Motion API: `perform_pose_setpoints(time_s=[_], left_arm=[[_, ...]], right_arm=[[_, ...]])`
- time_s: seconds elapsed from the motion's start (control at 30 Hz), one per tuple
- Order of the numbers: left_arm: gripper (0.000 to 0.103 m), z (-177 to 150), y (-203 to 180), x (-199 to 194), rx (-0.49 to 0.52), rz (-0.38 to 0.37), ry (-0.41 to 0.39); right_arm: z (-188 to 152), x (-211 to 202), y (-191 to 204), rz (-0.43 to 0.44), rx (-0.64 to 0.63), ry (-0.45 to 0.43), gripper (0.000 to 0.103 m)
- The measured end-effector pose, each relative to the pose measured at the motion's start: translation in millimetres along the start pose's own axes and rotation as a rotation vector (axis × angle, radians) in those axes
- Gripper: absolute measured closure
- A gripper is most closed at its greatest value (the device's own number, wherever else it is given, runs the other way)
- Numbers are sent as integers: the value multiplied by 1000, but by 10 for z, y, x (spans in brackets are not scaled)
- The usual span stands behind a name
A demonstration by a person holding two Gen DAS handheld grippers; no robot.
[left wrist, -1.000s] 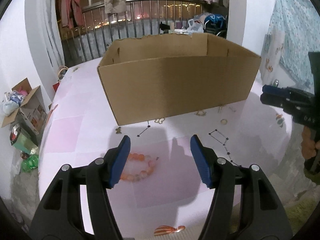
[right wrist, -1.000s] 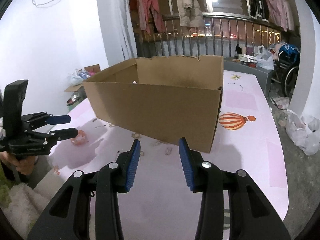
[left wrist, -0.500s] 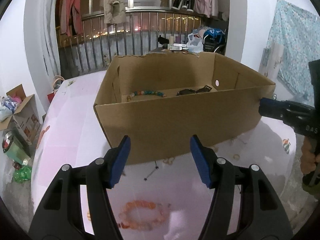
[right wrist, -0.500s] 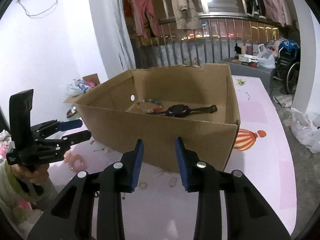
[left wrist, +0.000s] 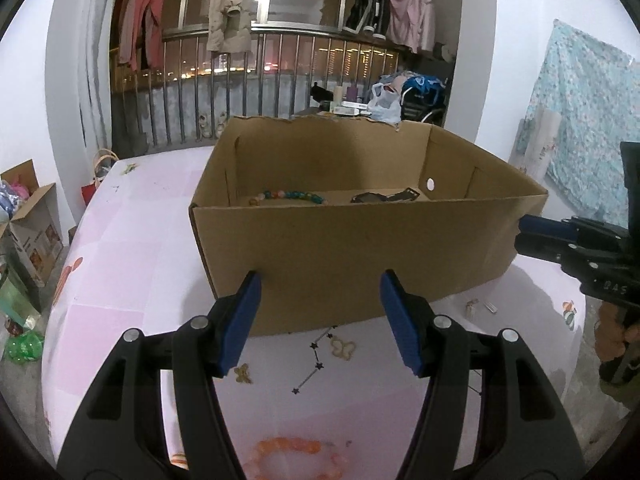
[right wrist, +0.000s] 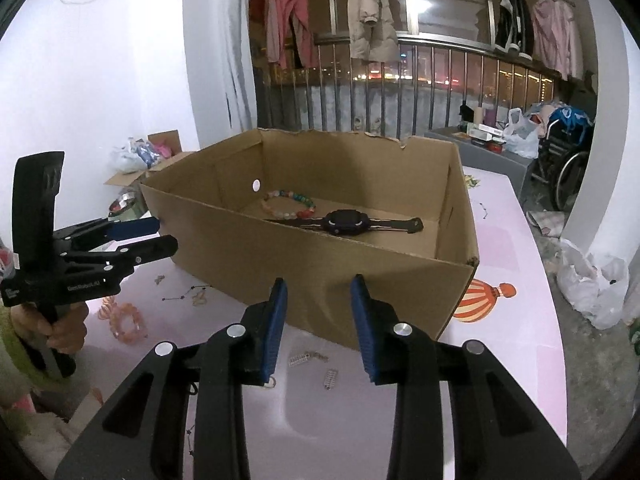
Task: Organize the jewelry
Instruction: 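Raise both open grippers out of the box and move them to the table, then lower the right gripper onto a small gold ring and close it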
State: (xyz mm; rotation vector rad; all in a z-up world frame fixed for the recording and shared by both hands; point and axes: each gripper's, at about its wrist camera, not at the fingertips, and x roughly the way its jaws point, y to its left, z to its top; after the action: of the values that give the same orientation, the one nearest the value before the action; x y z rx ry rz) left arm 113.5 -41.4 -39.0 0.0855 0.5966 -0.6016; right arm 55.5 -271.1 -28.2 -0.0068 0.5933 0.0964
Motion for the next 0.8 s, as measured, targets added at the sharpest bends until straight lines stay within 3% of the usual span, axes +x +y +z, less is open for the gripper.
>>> perform_pose_setpoints(time_s=[0.33, 0.5, 0.67, 0.8], left_arm=[[45, -186, 154, -226, 81, 2, 58], [52, -254, 317, -157, 112, -11, 96], [69, -296, 463, 40, 108, -54, 154], [77, -285, 579, 171, 90, -94, 191]], right_arm=[[-153, -87, 96, 112, -83, 28, 70], [-281, -14, 178, 185, -132, 77, 70], [-325, 58, 219, 224, -160, 102, 73], [-363, 74, 215, 240, -180, 110, 76]])
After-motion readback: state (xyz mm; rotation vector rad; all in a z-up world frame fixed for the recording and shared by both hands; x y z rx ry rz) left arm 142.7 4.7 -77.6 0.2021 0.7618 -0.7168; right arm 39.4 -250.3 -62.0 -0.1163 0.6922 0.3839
